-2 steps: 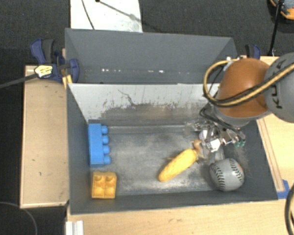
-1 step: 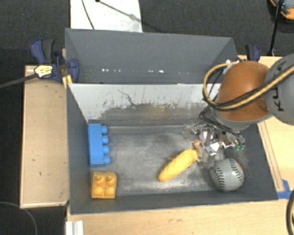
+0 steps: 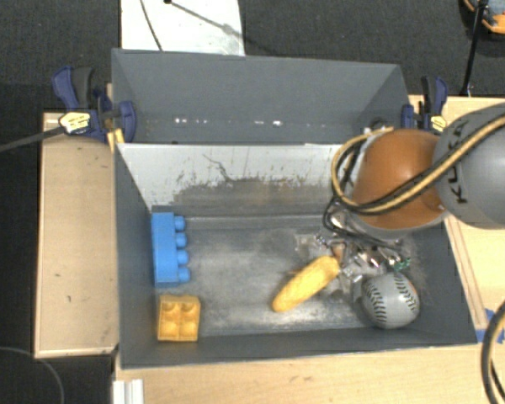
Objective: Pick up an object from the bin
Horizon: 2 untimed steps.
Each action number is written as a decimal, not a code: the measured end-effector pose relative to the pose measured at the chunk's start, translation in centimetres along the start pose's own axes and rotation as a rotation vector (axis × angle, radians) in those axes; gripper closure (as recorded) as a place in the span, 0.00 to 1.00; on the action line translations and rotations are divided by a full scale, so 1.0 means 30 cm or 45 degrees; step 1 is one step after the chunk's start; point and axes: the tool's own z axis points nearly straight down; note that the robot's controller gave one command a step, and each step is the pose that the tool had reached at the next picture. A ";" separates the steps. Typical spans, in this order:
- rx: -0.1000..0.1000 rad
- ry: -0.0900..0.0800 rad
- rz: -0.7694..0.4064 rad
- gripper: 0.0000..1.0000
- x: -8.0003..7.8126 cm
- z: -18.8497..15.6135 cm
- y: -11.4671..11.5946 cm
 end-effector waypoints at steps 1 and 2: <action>-0.002 0.000 -0.033 1.00 0.013 0.071 0.037; -0.002 0.000 -0.033 1.00 0.013 0.071 0.037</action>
Offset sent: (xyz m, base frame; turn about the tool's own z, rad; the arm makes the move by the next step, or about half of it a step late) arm 0.0000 0.0000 0.0000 0.0000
